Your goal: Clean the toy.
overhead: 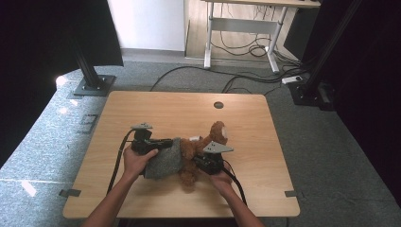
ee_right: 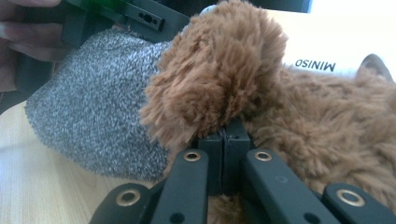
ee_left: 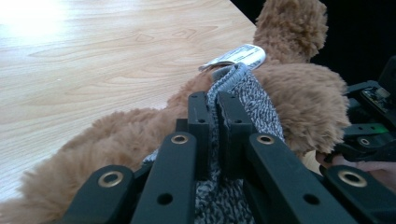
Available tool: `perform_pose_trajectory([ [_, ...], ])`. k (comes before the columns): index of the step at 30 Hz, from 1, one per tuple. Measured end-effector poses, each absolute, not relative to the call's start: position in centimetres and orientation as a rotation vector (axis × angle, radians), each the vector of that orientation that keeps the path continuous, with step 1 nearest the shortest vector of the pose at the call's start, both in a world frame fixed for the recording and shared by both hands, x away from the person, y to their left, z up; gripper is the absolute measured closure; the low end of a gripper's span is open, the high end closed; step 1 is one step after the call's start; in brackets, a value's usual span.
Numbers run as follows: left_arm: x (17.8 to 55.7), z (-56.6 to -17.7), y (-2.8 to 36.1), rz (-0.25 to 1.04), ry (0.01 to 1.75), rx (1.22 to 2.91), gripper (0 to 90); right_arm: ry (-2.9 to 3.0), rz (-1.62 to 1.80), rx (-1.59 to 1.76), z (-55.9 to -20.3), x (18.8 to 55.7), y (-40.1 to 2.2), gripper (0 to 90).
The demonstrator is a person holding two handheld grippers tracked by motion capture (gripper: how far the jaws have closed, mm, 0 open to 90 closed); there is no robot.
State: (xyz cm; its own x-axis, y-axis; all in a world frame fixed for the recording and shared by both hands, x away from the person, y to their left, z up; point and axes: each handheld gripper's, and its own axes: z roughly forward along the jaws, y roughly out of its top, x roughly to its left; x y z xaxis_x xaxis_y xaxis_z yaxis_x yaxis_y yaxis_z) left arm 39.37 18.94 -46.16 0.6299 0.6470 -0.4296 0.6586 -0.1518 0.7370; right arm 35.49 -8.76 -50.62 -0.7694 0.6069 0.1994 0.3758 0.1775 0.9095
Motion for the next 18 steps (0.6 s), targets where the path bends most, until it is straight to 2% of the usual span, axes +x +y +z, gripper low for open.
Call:
perform_pose_trajectory([
  [18,37.9,-46.6,24.5,-0.004,1.115,1.751,84.8,2.237,1.651,0.947,-51.2,33.9,-9.5,89.6],
])
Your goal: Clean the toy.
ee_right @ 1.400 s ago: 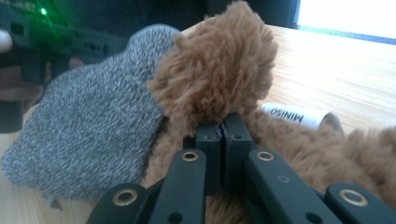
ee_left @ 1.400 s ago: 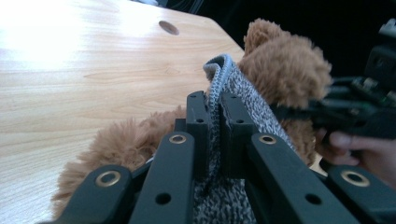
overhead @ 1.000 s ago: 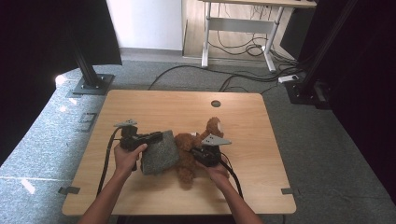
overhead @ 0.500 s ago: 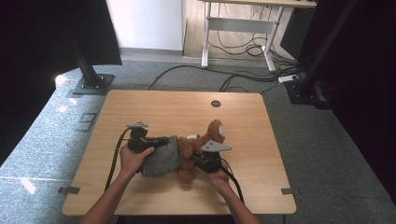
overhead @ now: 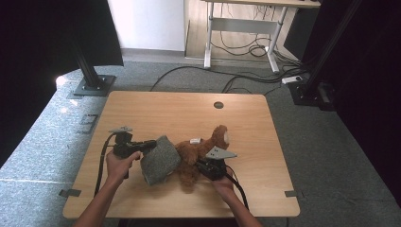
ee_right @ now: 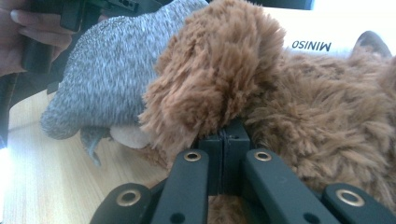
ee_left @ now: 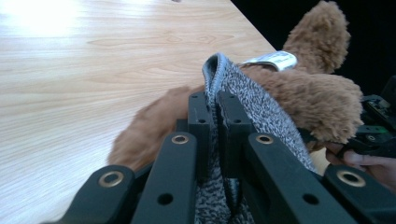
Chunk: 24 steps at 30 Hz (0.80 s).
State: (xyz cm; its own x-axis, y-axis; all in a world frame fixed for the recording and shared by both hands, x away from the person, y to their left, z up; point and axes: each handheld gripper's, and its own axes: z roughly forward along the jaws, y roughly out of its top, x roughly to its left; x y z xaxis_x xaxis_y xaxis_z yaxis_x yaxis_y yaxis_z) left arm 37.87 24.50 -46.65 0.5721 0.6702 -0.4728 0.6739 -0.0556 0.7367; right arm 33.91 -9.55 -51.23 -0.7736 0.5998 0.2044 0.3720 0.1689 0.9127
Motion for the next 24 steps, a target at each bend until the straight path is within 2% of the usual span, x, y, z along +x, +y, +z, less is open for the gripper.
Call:
perform_pose_trajectory([
  [6,37.5,-46.2,24.8,-0.016,1.077,1.711,85.0,2.243,1.656,0.947,-51.3,33.7,-9.6,89.7],
  [14,38.3,-44.9,19.4,-0.108,0.954,1.744,84.8,2.246,1.660,0.952,-51.5,33.7,-9.1,89.7],
  [18,38.9,-45.2,17.2,-0.079,0.968,1.803,84.8,2.252,1.657,0.949,-51.6,33.7,-9.0,89.8],
  [24,39.4,-46.3,18.5,-0.066,1.034,1.807,85.1,2.255,1.657,0.943,-51.7,33.7,-9.1,89.9],
])
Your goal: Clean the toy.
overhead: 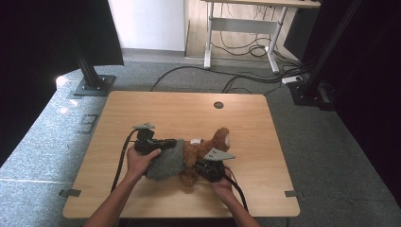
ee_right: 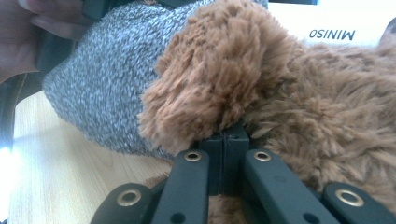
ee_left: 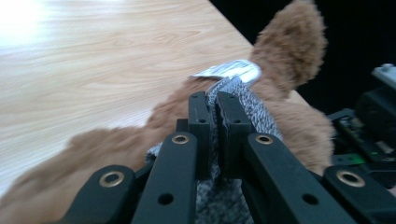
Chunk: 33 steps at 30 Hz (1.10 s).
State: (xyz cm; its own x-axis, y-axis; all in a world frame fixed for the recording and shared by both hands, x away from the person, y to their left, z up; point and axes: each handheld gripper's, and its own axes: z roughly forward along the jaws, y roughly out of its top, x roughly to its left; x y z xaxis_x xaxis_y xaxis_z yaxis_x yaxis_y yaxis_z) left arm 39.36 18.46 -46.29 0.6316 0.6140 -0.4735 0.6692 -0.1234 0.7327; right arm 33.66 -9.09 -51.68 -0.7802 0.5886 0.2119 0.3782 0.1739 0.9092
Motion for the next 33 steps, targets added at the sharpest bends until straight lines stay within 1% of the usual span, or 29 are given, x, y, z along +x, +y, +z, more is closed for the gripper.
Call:
perform_pose_trajectory([
  [4,39.3,-46.7,20.1,-0.082,1.060,1.776,85.1,2.261,1.657,0.934,-51.7,33.6,-9.1,89.9],
  [15,38.6,-46.1,22.5,-0.016,1.085,1.748,85.1,2.265,1.664,0.932,-51.8,33.5,-9.2,90.0],
  [22,38.4,-45.9,24.8,0.018,1.120,1.706,85.2,2.261,1.668,0.938,-51.8,33.5,-9.2,90.0],
  [25,38.3,-46.1,24.9,0.016,1.113,1.686,83.9,2.260,1.669,0.940,-51.9,33.7,-9.2,90.0],
  [29,38.1,-46.0,24.1,-0.015,1.056,1.700,82.3,2.259,1.667,0.941,-51.9,33.7,-9.2,90.0],
  [32,38.1,-45.8,23.6,-0.029,1.028,1.725,81.3,2.258,1.666,0.941,-51.9,33.7,-9.2,90.0],
  [33,38.0,-45.5,22.9,-0.012,1.014,1.755,80.4,2.258,1.666,0.942,-51.9,33.7,-9.2,90.0],
])
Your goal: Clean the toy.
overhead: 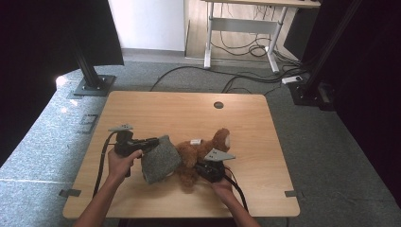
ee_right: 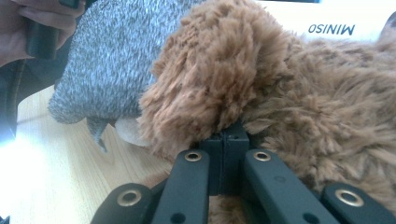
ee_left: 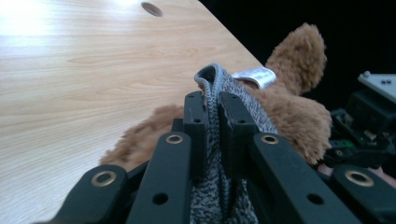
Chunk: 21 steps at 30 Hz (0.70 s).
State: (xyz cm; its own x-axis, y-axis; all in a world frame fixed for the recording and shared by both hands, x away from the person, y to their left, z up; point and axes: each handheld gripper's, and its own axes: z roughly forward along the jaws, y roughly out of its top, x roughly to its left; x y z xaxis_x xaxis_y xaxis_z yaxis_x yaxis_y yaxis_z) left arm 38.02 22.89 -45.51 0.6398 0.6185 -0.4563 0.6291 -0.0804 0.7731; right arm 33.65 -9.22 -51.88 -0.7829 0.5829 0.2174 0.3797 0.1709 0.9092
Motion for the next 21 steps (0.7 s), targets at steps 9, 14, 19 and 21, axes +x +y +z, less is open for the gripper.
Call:
perform_pose_trajectory([
  [9,37.3,-44.7,20.3,0.052,0.952,1.877,39.9,2.258,1.667,0.940,-51.9,33.7,-9.2,90.0],
  [14,37.1,-44.9,18.8,0.146,0.970,1.960,38.8,2.258,1.665,0.941,-51.9,33.7,-9.2,90.0],
  [19,36.9,-44.9,18.0,0.236,0.969,2.013,58.4,2.259,1.661,0.942,-51.9,33.7,-9.2,90.0],
  [21,36.8,-44.7,18.0,0.250,0.955,2.007,66.8,2.259,1.661,0.944,-51.9,33.7,-9.2,90.0],
])
